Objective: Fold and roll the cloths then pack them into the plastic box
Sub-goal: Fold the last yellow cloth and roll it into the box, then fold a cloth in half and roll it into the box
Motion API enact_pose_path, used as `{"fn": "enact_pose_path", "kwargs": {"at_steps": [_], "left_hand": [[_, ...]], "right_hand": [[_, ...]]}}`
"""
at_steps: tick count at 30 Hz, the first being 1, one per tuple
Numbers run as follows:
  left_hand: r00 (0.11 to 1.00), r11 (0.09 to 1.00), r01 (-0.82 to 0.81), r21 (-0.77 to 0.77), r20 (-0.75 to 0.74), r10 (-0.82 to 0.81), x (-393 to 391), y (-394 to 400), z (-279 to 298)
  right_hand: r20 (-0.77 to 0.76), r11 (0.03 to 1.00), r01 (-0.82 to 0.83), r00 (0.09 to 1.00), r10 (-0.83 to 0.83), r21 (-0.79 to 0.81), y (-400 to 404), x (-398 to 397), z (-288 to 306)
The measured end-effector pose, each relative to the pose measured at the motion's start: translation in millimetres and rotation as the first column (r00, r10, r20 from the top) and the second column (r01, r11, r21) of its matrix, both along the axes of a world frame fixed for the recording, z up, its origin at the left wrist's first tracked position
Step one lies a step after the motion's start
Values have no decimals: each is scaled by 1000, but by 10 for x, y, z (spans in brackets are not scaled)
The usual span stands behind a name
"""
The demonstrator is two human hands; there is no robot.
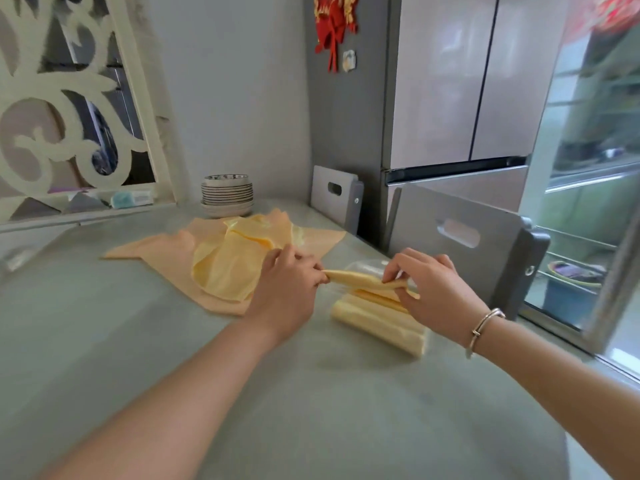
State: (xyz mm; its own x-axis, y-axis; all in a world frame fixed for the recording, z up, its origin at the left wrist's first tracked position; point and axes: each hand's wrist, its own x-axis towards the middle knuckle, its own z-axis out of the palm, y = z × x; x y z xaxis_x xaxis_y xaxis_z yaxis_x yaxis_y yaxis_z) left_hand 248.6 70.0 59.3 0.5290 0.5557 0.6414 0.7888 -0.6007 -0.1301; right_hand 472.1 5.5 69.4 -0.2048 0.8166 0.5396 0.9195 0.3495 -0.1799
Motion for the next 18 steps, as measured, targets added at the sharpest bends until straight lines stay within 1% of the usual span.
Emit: {"fn": "enact_pose_path", "kwargs": {"at_steps": [1, 3, 7, 9, 10, 12, 16, 18], "left_hand": [[996, 1000, -4, -31, -85, 2, 107, 61, -8], [982, 985, -25, -172, -189, -8, 268, 146, -11], [946, 924, -65, -376, -318, -63, 467, 291, -33], [945, 869, -69, -490, -310, -100, 478, 336, -60], [948, 851, -67, -521, -298, -108, 479, 358, -80], [948, 831, -79, -551, -300, -108, 472, 383, -87], [931, 800, -132, -585, -351, -104, 490, 394, -46], [949, 787, -112, -607, -300, -96, 513, 376, 1]], "right_hand": [[60, 1000, 19, 998, -18, -8, 39, 79, 14], [141, 998, 50, 989, -44, -44, 99, 200, 32], [176, 978, 46, 984, -9, -205, 198, 378, 7], [168, 956, 51, 986, -1, -289, 231, 402, 26], [164, 942, 47, 986, 8, -331, 252, 404, 39], [181, 917, 39, 983, 37, -398, 299, 394, 69], [245, 862, 63, 967, 71, -502, 397, 361, 89], [241, 822, 64, 966, 90, -566, 434, 343, 90]]}}
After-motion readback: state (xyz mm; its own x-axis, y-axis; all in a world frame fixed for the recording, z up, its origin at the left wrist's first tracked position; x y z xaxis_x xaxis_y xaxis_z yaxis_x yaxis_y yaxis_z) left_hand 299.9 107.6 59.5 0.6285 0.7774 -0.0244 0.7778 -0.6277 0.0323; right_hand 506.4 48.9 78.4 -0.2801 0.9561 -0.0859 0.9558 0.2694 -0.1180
